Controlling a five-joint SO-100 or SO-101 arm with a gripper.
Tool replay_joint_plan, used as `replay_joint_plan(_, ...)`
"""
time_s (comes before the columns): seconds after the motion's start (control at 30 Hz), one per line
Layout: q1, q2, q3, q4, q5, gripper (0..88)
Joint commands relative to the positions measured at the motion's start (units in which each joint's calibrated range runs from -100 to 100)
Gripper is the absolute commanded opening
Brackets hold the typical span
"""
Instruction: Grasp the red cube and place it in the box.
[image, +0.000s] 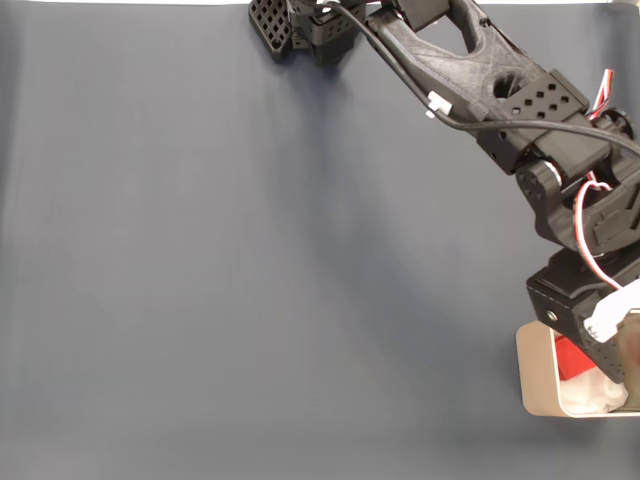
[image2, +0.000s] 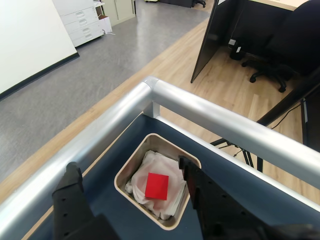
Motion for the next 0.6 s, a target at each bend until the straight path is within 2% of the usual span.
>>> replay_joint_plan(0.0, -0.1, -2.45, -3.12, -1.22, -0.63, 44.0)
replay_joint_plan(0.13, 0.25, -3.05, -3.12, -1.14, -0.44, 40.2)
replay_joint_plan(0.23, 0.68, -4.09, -2.39, -0.9, 0.1, 31.3)
replay_joint_plan(0.47, 2.74, -9.21, 2.17, -1.31, 1.22, 1.9)
replay_joint_plan(0.57, 4.44, -12.15, 3.91, -1.22, 0.78, 0.0)
